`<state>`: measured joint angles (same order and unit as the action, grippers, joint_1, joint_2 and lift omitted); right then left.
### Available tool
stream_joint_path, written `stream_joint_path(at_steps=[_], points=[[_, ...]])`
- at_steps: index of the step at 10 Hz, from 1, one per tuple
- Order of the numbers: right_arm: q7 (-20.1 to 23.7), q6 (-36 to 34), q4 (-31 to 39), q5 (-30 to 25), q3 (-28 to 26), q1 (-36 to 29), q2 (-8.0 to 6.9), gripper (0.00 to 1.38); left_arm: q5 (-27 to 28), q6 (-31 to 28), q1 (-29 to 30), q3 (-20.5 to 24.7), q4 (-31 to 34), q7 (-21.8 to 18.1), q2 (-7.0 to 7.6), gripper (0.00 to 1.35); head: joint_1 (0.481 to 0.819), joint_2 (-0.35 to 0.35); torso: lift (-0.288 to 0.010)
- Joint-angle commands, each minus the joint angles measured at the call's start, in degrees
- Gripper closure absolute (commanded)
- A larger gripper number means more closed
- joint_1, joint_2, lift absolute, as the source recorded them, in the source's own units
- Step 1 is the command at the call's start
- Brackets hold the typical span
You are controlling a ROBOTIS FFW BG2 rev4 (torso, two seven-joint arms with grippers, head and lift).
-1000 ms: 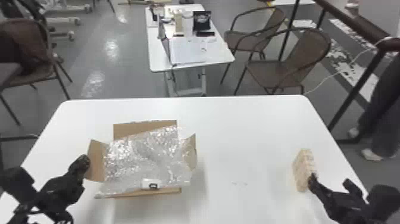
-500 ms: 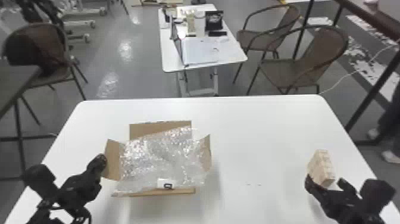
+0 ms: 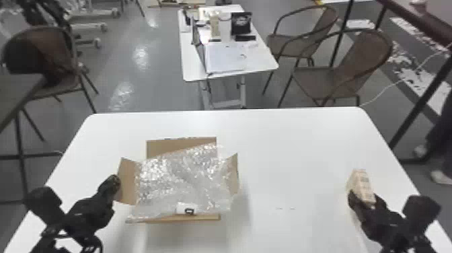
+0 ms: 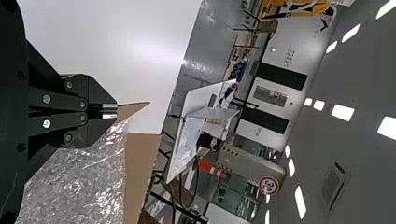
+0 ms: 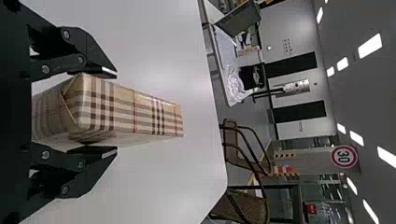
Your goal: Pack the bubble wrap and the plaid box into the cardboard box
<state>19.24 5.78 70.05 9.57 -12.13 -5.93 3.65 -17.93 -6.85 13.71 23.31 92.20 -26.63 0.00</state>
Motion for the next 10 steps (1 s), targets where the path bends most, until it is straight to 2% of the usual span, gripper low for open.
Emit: stream_joint_path(at_steps=[1, 4, 5, 7, 9, 10], points=[[-0.08, -0.51, 0.53, 0.62, 0.0, -0.4, 0.04, 0.98, 0.0, 0.0, 0.09, 0.07, 0.0, 0.0, -0.15, 1.17, 0.695, 0.058, -0.018], [-0.08, -0.86, 3.34, 3.26, 0.0, -1.72, -0.14, 1.03, 0.09, 0.0, 0.0, -0.02, 0.0, 0.0, -0.15, 1.17, 0.695, 0.058, -0.018], [0.0, -1.21, 6.5, 4.23, 0.44, -2.77, -0.31, 1.03, 0.09, 0.0, 0.0, -0.02, 0.0, 0.0, -0.15, 1.17, 0.695, 0.057, -0.018], [1.5, -6.84, 16.7, 7.04, 3.96, -3.39, -0.05, 1.03, 0.09, 0.09, 0.0, -0.02, 0.0, 0.0, -0.15, 1.17, 0.695, 0.075, -0.018], [5.54, -14.31, 24.35, 9.32, 9.58, 0.04, 1.36, 1.03, 0.09, 0.09, -0.18, -0.11, 0.0, 0.0, -0.15, 1.17, 0.695, 0.118, -0.018], [6.86, -17.65, 26.02, 10.64, 12.66, 2.59, 2.06, 1.03, 0.17, 0.09, -0.26, -0.2, -0.09, 0.0, -0.15, 1.17, 0.695, 0.163, -0.018]])
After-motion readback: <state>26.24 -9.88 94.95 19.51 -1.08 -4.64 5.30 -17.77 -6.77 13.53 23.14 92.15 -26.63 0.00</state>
